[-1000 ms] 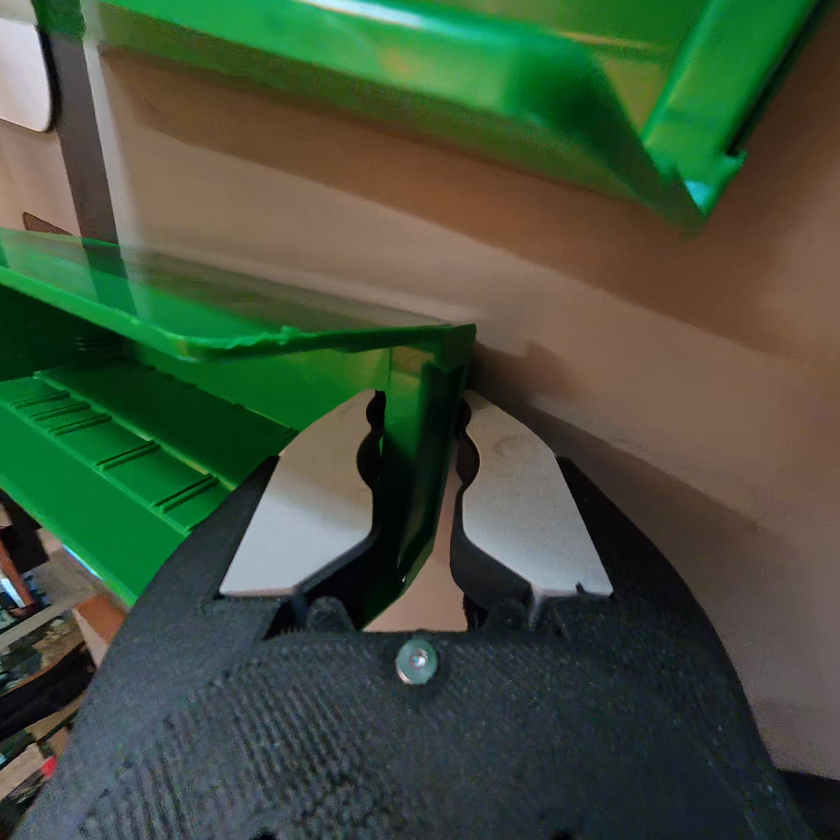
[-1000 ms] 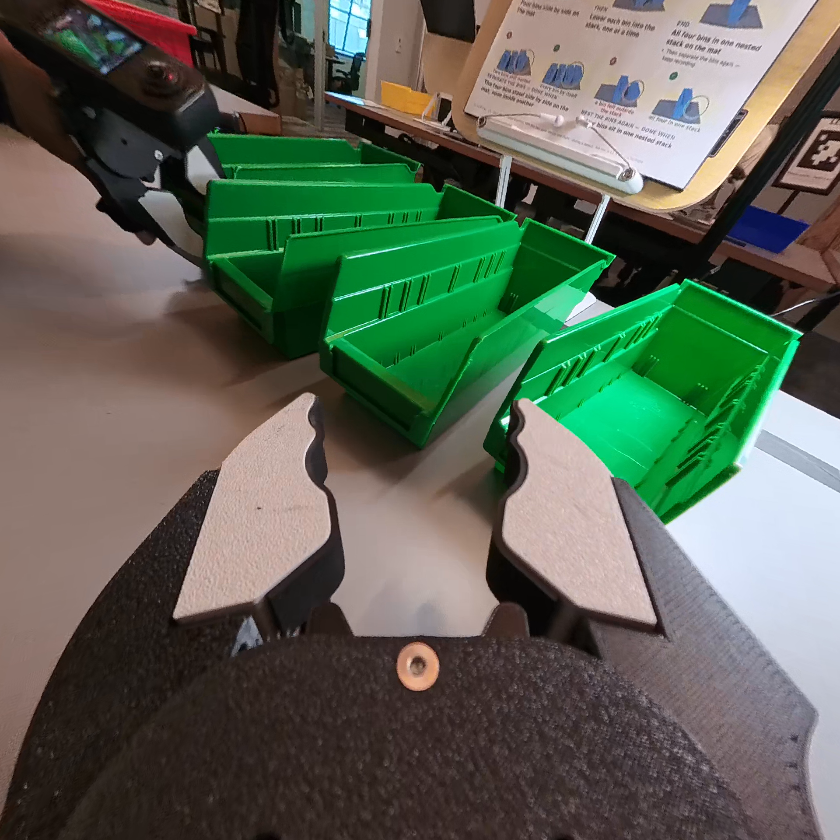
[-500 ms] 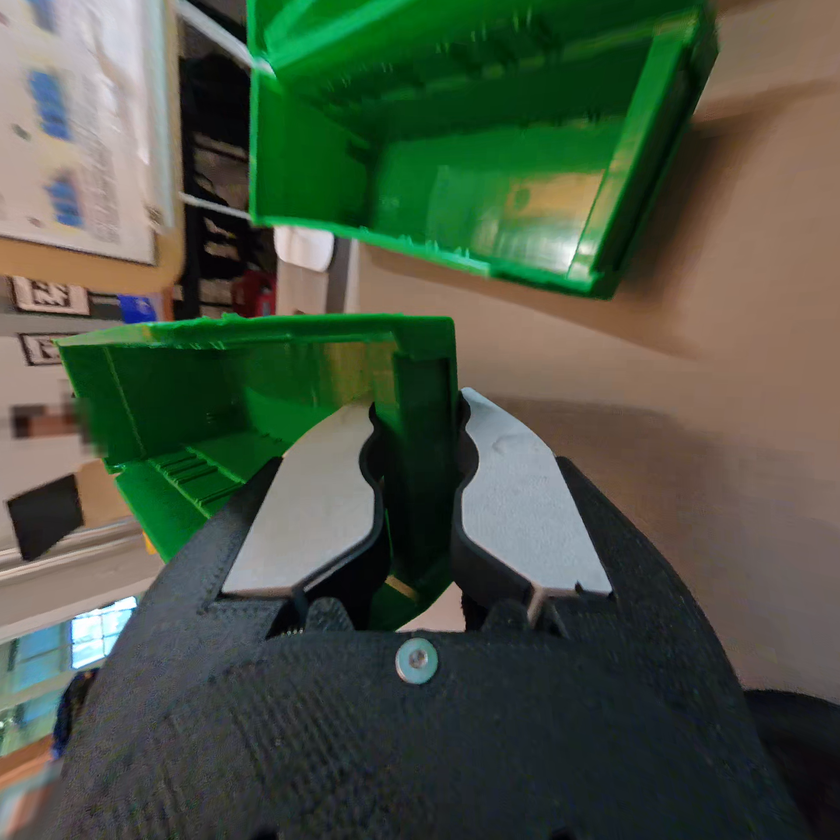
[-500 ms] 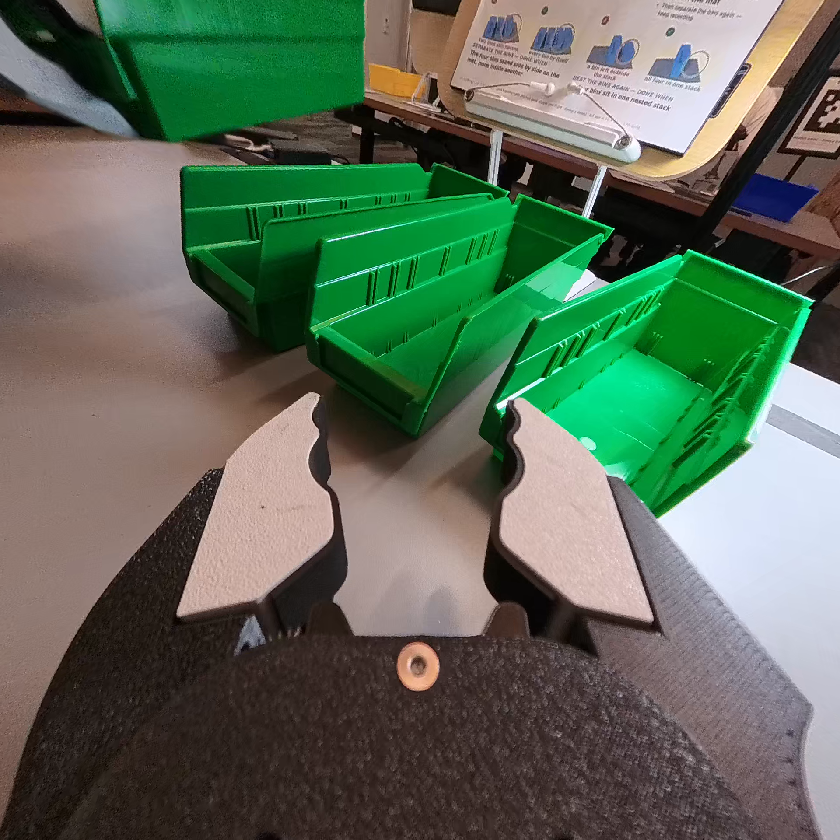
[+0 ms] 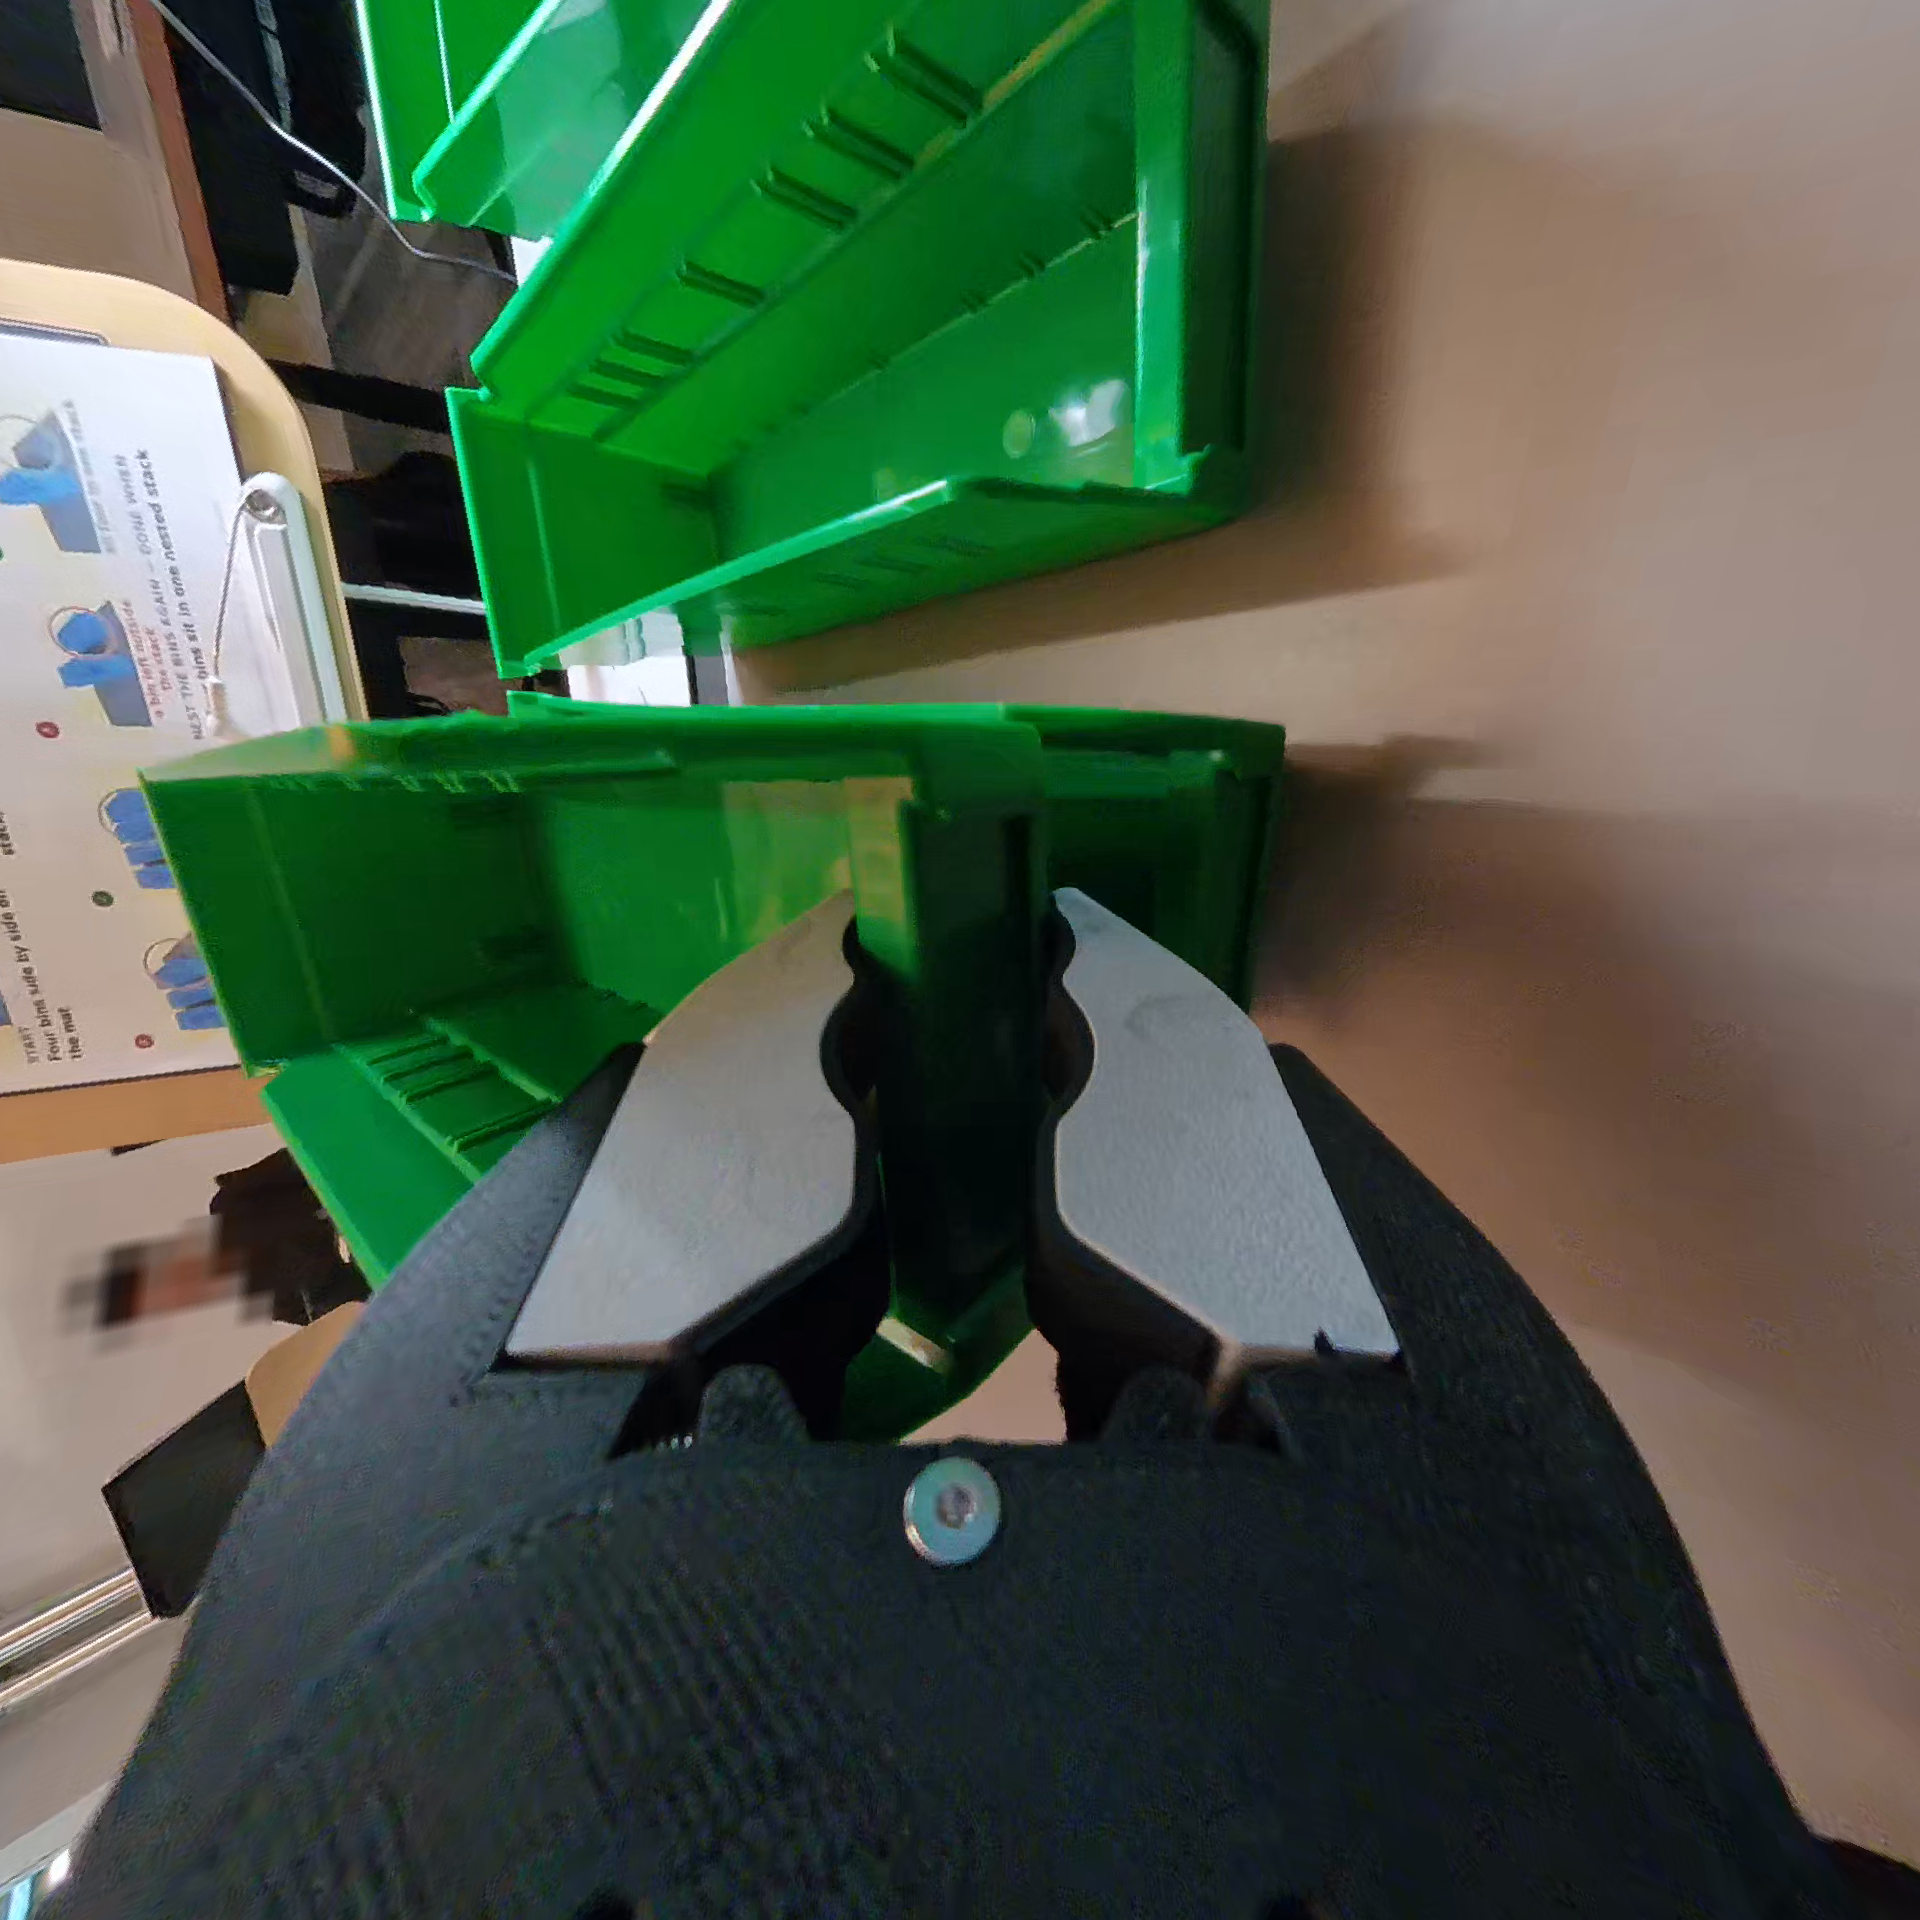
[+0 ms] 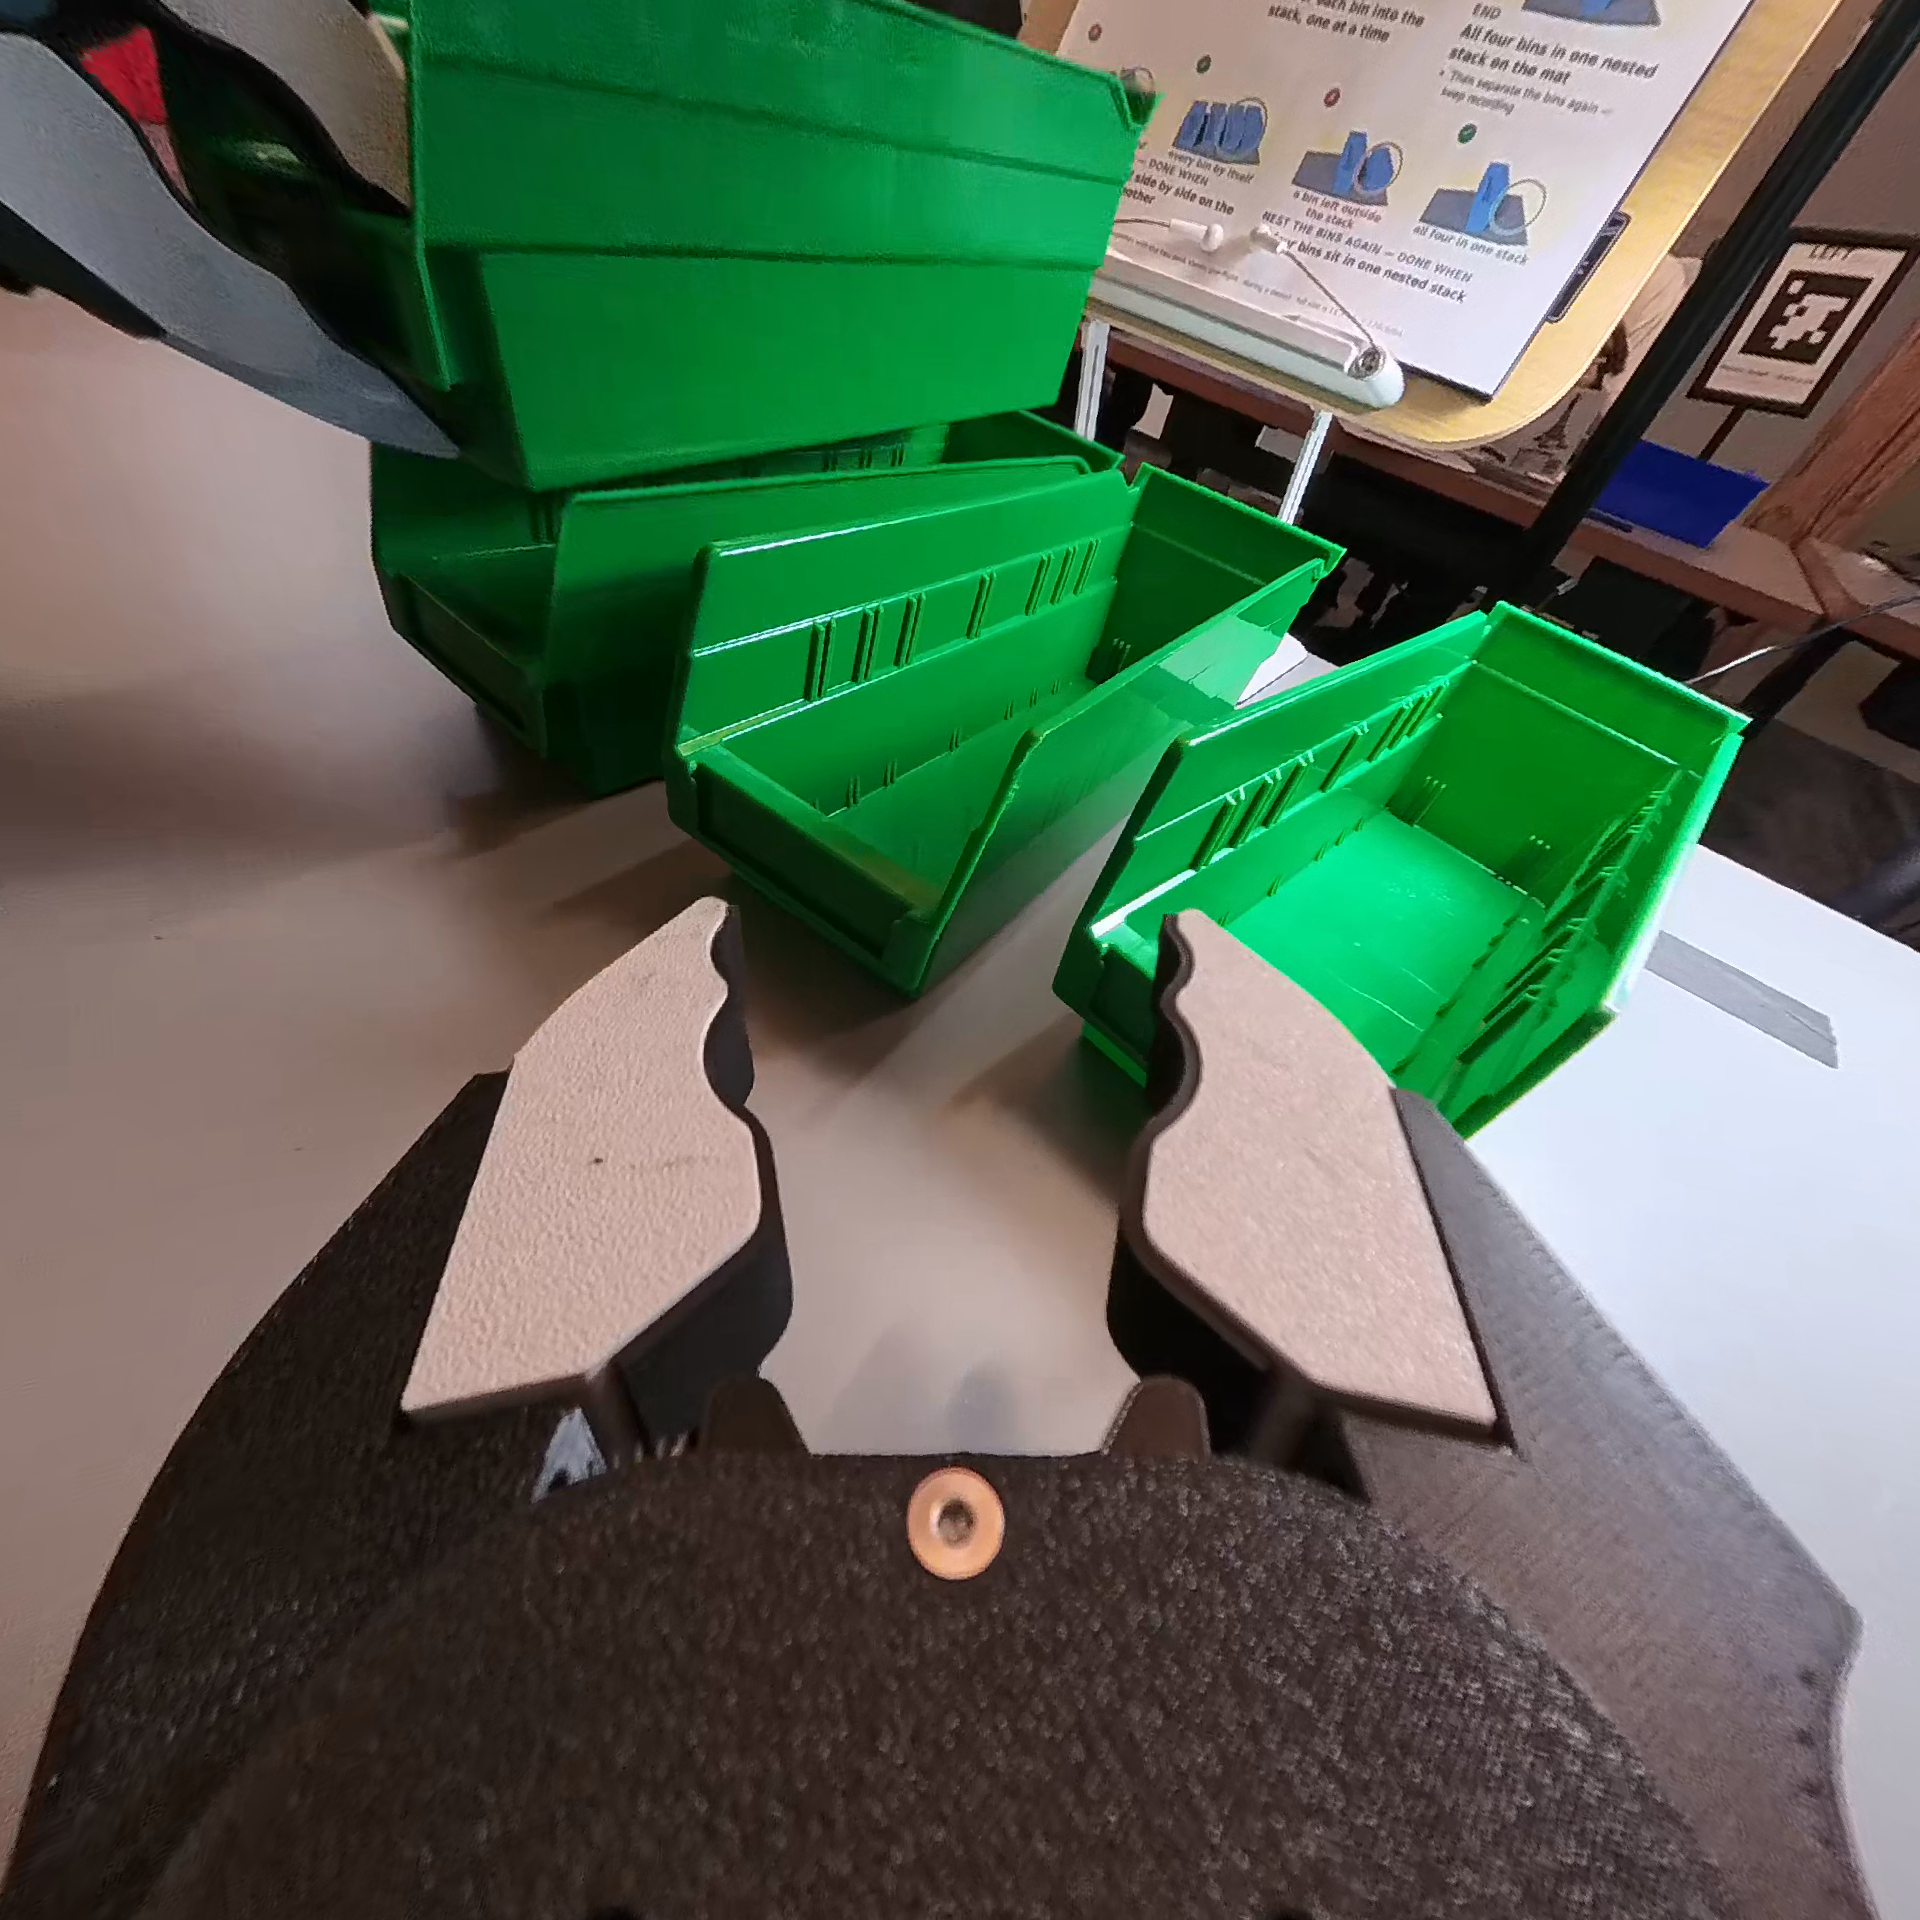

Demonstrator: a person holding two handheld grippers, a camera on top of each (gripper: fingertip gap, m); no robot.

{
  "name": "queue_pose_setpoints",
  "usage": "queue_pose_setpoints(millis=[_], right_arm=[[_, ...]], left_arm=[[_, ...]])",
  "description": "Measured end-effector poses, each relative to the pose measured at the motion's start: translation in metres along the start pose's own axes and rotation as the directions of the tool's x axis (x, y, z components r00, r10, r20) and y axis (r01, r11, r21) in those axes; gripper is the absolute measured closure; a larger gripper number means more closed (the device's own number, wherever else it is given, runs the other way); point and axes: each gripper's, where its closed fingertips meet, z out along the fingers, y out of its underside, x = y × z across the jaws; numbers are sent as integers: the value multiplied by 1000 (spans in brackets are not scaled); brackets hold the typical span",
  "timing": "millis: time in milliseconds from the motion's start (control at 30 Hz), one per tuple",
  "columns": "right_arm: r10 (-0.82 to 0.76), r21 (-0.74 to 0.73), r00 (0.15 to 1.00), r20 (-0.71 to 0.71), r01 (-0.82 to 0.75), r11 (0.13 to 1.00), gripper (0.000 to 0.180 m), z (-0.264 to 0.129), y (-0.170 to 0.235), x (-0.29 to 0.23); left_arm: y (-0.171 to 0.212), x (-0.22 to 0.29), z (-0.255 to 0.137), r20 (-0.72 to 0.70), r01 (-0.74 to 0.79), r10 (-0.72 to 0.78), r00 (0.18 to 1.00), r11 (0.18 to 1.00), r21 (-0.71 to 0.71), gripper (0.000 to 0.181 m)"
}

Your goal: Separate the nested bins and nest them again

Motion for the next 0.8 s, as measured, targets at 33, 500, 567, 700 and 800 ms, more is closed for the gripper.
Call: queue_pose_setpoints(millis=[33,500,567,700,800], right_arm=[[2,-2,1000,-3,-2,1000,104,0,0,1],[7,-1,1000,-11,-7,1000,104,-1,-1,2],[6,-8,1000,-9,-6,1000,104,0,0,2],[9,-9,1000,-9,-9,1000,104,-1,1,2],[13,-11,1000,-7,-14,1000,104,0,2,2]], left_arm=[[-2,0,2,-5,2,-2,1000,1000,3,151],[13,23,27,-82,-11,13,997,999,35,149],[20,22,33,-39,-32,33,999,999,12,146],[17,21,25,-19,35,-34,999,997,63,135],[6,16,3,-14,136,-136,991,974,183,133]])
